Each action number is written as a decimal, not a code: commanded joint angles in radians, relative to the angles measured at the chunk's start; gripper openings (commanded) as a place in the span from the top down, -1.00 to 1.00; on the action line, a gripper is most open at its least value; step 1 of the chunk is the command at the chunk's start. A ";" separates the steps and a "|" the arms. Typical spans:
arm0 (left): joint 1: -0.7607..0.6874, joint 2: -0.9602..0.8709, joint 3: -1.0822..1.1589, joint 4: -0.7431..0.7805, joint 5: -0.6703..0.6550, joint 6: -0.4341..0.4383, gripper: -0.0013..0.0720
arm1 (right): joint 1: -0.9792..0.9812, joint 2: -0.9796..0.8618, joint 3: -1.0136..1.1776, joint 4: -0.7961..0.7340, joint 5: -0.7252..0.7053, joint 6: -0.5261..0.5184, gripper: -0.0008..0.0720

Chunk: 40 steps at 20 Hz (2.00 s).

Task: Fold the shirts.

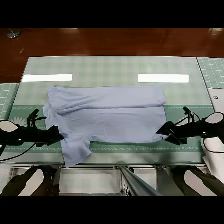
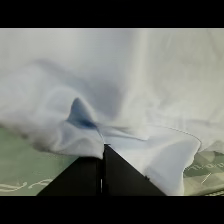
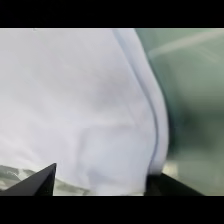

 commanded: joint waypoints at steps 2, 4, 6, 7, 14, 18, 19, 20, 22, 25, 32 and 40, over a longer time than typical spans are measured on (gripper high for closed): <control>-0.001 0.000 0.000 0.000 -0.001 0.000 0.90 | 0.002 -0.032 0.078 0.050 -0.035 -0.024 -0.56; -0.001 0.000 0.000 0.000 0.001 0.000 0.90 | 0.002 -0.034 0.084 0.027 -0.011 -0.023 -0.13; -0.001 0.000 0.000 0.000 0.001 0.000 0.90 | 0.002 -0.045 0.084 0.023 0.039 -0.081 0.74; -0.001 0.000 0.000 0.000 0.001 0.000 0.90 | 0.002 -0.044 0.084 0.026 0.047 -0.109 0.91; 0.006 0.002 0.148 0.001 -0.019 0.016 0.90 | -0.001 -0.044 0.244 -0.038 0.047 -0.095 0.91; 0.041 -0.006 0.312 -0.004 0.053 -0.029 0.90 | -0.001 -0.067 0.459 -0.199 0.055 -0.024 0.91; 0.033 -0.016 0.337 -0.022 0.095 -0.042 0.91 | 0.000 -0.094 0.499 -0.183 0.061 -0.028 0.91; 0.021 -0.037 0.361 -0.027 0.120 -0.042 0.91 | 0.000 -0.127 0.532 -0.118 0.063 -0.048 0.91; -0.020 -0.118 0.425 -0.026 0.129 -0.042 0.91 | 0.000 -0.193 0.571 0.027 0.045 -0.104 0.91; -0.079 -0.273 0.526 -0.026 0.144 -0.042 0.90 | 0.000 -0.307 0.612 0.135 -0.009 -0.139 0.91; -0.109 -0.547 0.843 -0.037 0.139 -0.081 0.90 | 0.011 -0.470 0.729 0.171 -0.028 -0.137 0.91; -0.122 -0.684 0.960 -0.032 0.044 -0.079 0.90 | 0.105 -0.539 0.764 0.135 -0.172 -0.047 0.91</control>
